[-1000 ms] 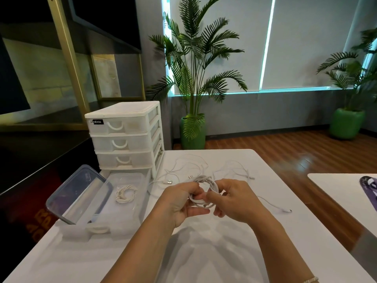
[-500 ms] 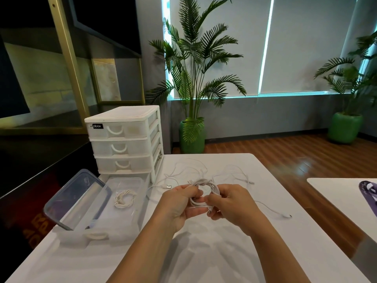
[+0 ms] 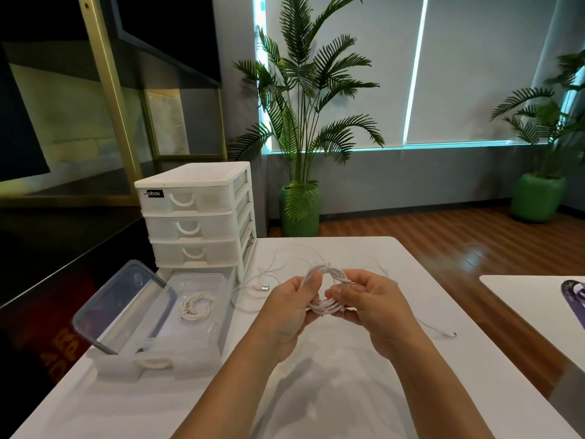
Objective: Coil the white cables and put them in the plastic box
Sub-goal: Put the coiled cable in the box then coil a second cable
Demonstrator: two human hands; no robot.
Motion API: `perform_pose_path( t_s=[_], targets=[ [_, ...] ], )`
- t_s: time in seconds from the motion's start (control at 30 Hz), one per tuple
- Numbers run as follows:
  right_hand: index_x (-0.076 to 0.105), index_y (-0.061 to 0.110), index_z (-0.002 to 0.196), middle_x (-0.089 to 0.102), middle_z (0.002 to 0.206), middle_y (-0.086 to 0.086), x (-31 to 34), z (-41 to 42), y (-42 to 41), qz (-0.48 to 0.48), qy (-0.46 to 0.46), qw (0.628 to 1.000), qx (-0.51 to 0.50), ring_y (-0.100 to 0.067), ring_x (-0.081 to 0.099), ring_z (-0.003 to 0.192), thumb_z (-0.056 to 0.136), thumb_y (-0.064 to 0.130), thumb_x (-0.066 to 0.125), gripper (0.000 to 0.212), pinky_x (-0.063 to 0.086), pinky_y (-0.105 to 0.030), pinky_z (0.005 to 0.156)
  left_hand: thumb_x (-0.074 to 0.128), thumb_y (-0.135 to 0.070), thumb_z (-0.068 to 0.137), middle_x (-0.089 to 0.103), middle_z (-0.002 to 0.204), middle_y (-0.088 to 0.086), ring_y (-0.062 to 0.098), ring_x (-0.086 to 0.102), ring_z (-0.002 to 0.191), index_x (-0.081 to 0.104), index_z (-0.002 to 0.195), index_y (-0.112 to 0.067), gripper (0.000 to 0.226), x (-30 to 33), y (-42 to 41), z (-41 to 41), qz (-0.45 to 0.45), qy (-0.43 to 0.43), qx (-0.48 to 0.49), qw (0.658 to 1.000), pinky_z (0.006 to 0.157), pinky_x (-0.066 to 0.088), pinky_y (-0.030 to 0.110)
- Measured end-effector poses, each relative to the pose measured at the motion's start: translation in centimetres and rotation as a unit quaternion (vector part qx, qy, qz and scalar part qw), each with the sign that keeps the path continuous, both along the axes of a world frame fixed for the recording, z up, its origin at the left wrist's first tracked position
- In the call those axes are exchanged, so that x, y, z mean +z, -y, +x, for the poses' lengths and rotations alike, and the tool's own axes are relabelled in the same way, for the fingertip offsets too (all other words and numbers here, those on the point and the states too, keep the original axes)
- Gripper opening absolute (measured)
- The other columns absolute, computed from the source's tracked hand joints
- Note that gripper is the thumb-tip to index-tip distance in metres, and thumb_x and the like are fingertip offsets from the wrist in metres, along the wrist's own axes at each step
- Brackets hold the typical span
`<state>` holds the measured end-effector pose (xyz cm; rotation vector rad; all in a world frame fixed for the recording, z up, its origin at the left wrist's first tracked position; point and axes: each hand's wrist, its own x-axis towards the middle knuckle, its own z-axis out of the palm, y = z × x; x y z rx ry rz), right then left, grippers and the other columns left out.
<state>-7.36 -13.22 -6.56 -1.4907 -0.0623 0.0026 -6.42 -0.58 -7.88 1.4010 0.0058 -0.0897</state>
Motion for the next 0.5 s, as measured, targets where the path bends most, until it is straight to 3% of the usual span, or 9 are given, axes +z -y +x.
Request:
perform_pose_path(
  t_s=[0.1, 0.17, 0.27, 0.37, 0.5],
  targets=[
    [0.064, 0.014, 0.084, 0.071, 0.070, -0.003, 0.1, 0.0, -0.3, 0.010, 0.006, 1.000, 0.000, -0.013, 0.068, 0.063, 0.084, 0.000, 0.061, 0.015, 0.058, -0.025, 0.063, 0.047, -0.052, 0.081, 0.067, 0.103, 0.002, 0.022, 0.065, 0.097, 0.060, 0.098, -0.024, 0.035, -0.3, 0.9, -0.1, 0.030, 0.033, 0.053, 0.998, 0.093, 0.053, 0.036],
    [0.062, 0.018, 0.084, 0.070, 0.075, -0.005, 0.0, 0.0, -0.7, 0.009, 0.017, 1.000, -0.005, -0.017, 0.068, 0.068, 0.085, 0.002, 0.061, 0.016, 0.058, -0.029, 0.068, 0.046, -0.059, 0.069, 0.067, 0.106, 0.001, 0.022, 0.066, 0.097, 0.058, 0.102, -0.026, 0.049, -0.5, 1.2, -0.2, 0.025, 0.052, 0.091, 0.994, 0.092, 0.054, 0.038],
    [0.060, 0.022, 0.089, 0.071, 0.086, -0.009, -0.2, 0.1, -1.2, -0.007, 0.035, 0.999, -0.022, -0.021, 0.069, 0.077, 0.086, 0.007, 0.061, 0.015, 0.058, -0.033, 0.074, 0.045, -0.062, 0.070, 0.067, 0.102, -0.001, 0.018, 0.067, 0.089, 0.057, 0.104, -0.024, 0.052, -0.7, 1.5, -0.2, 0.033, 0.068, 0.150, 0.986, 0.080, 0.058, 0.030],
    [0.058, 0.020, 0.098, 0.070, 0.094, -0.008, -0.5, 0.2, -1.5, -0.026, 0.045, 0.998, -0.041, -0.020, 0.070, 0.080, 0.086, 0.010, 0.061, 0.016, 0.058, -0.029, 0.071, 0.049, -0.053, 0.084, 0.063, 0.088, -0.009, 0.012, 0.064, 0.076, 0.055, 0.098, -0.025, 0.031, -0.6, 1.6, -0.4, 0.066, 0.079, 0.209, 0.972, 0.058, 0.052, 0.014],
    [0.060, 0.021, 0.091, 0.070, 0.084, -0.001, -0.6, 0.3, -1.4, -0.039, 0.052, 0.996, -0.065, -0.017, 0.070, 0.075, 0.085, 0.010, 0.063, 0.013, 0.057, -0.025, 0.064, 0.058, -0.048, 0.080, 0.067, 0.081, -0.004, 0.017, 0.066, 0.078, 0.057, 0.080, -0.023, 0.025, -0.5, 0.6, -0.2, 0.105, 0.105, 0.178, 0.973, 0.074, 0.057, 0.029]
  ],
)
